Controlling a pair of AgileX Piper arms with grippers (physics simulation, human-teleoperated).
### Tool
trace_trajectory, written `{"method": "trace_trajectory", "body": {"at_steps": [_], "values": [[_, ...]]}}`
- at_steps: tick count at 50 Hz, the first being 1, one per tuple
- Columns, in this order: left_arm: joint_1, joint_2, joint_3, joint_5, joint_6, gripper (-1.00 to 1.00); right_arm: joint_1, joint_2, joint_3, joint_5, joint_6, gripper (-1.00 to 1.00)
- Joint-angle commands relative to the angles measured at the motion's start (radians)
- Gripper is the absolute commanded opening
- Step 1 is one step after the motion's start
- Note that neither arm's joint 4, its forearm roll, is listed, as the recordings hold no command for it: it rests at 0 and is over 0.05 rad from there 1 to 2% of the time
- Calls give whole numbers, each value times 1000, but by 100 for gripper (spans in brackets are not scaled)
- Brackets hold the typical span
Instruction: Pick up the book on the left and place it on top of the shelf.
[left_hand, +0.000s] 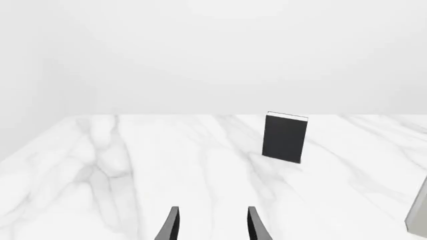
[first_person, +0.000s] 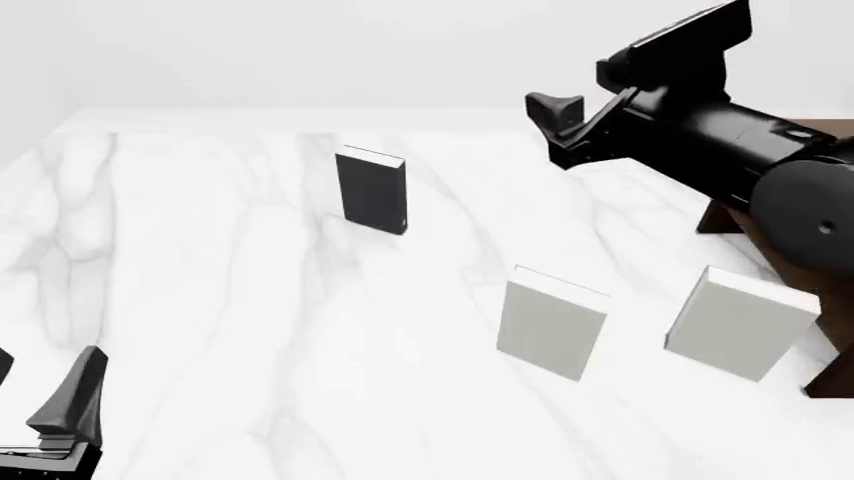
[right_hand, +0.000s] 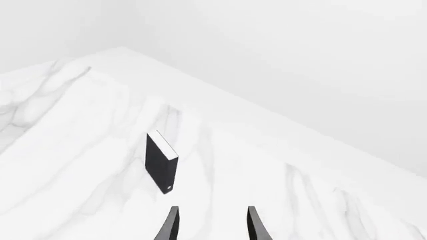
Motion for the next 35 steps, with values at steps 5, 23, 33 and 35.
{"method": "trace_trajectory", "body": {"at_steps": [5, 23, 33, 35], "values": [[0, 0, 0, 0, 0, 100, 19, 115, -71, -40, 10, 100], [0, 0, 0, 0, 0, 100, 61, 222, -132, -94, 40, 100], [0, 0, 0, 0, 0, 100, 64, 298, -160, -138, 57, 100], [0, 0, 0, 0, 0, 100, 63, 313, -166, -147, 61, 100]]}}
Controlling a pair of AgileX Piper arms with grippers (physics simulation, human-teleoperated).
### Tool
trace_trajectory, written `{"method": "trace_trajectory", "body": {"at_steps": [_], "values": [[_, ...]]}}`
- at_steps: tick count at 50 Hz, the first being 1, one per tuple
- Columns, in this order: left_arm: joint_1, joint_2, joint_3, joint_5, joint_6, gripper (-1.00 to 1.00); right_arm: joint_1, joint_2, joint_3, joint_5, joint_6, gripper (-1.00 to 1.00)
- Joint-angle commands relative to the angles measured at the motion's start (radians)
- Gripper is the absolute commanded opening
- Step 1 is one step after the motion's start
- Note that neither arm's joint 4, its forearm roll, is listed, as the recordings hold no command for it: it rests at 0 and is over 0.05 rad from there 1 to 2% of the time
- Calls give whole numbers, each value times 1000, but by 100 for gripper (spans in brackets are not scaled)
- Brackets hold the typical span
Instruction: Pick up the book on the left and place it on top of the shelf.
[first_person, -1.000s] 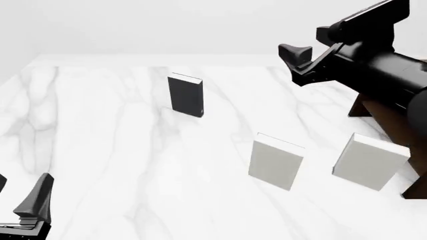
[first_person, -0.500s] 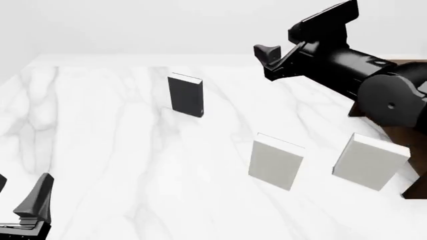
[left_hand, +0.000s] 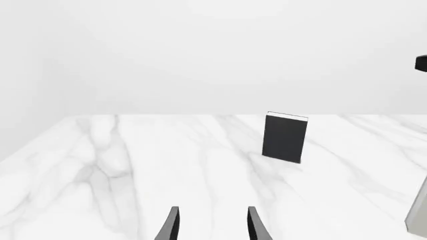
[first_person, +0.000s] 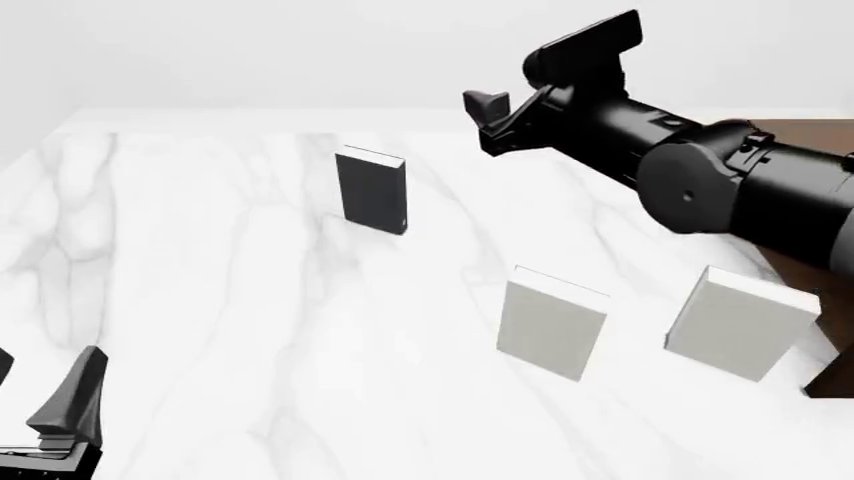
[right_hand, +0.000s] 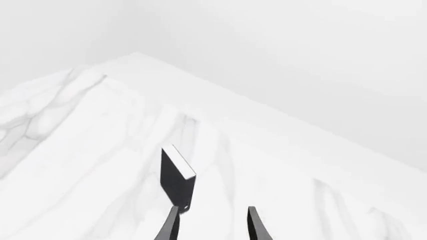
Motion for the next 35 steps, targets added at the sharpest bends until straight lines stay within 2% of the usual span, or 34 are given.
{"method": "trace_trajectory", "body": {"at_steps": [1, 35], "values": [[0, 0, 0, 0, 0, 100, 5, 81, -35, -44, 18, 100], [0, 0, 0, 0, 0, 100, 10, 302, -184, -87, 31, 100]]}}
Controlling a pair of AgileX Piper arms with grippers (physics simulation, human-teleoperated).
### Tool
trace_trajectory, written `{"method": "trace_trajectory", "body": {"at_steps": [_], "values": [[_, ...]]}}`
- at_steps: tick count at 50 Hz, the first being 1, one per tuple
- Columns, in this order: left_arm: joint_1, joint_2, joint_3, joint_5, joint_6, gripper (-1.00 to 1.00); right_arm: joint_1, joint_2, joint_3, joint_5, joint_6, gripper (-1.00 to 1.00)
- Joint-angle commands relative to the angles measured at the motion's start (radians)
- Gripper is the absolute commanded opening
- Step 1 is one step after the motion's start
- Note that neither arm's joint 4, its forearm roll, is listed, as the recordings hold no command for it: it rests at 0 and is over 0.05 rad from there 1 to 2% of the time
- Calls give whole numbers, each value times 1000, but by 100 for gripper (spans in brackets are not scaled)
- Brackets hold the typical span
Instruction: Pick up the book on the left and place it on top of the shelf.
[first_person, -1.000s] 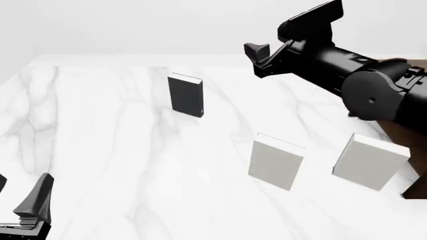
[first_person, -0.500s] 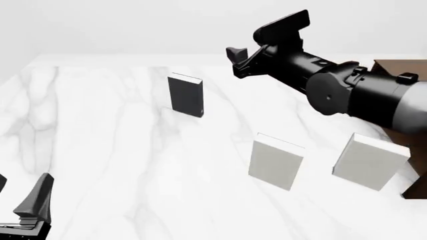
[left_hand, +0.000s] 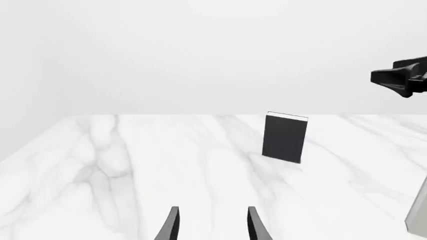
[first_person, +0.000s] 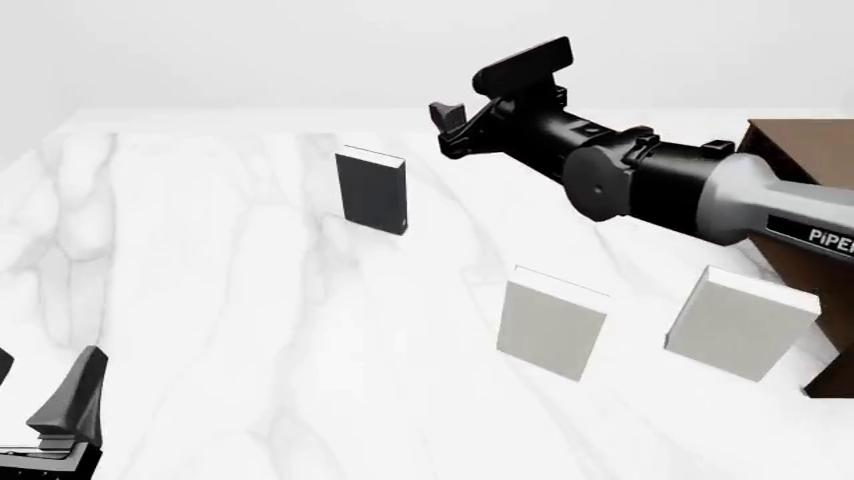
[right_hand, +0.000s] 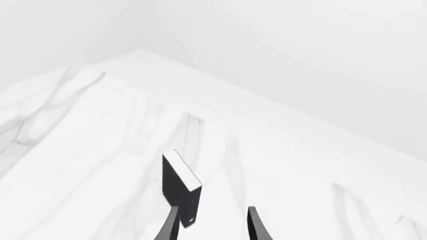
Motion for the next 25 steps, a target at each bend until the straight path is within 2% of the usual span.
{"method": "trace_trajectory", "body": {"at_steps": [1, 25], "values": [[0, 0, 0, 0, 0, 100, 0, 71, -48, -10, 3, 100], [0, 0, 0, 0, 0, 100, 3, 205, -132, -35, 12, 100]]}}
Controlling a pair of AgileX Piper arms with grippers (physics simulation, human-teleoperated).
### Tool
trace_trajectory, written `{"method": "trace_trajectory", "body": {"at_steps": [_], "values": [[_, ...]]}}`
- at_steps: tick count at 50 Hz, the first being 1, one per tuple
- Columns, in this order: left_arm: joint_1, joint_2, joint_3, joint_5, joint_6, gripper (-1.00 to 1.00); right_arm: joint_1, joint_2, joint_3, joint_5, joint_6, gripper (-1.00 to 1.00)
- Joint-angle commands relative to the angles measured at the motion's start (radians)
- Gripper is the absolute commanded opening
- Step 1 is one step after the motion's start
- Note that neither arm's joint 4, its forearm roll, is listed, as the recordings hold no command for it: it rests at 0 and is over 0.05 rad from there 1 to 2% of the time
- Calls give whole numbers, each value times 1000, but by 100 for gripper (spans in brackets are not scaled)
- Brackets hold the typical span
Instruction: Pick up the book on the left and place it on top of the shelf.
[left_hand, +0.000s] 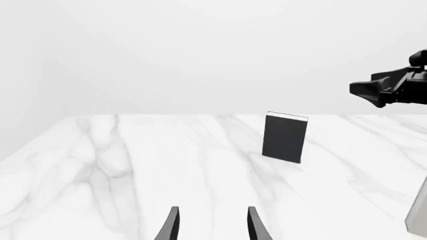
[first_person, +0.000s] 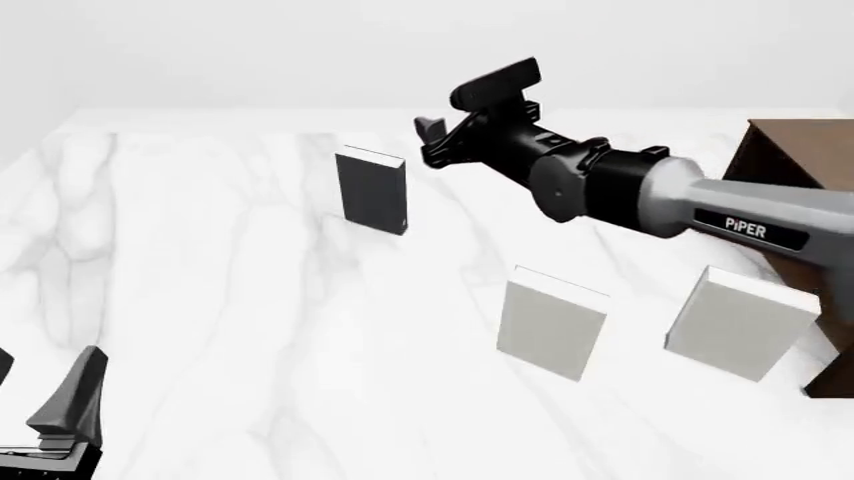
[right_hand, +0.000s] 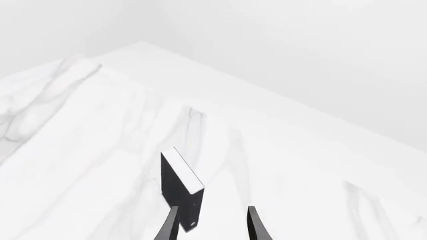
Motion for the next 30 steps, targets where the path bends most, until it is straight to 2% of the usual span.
{"method": "trace_trajectory", "body": {"at_steps": [1, 30], "values": [[0, 0, 0, 0, 0, 100, 1, 68, -48, -9, 3, 100], [0, 0, 0, 0, 0, 100, 22, 200, -132, -13, 14, 100]]}}
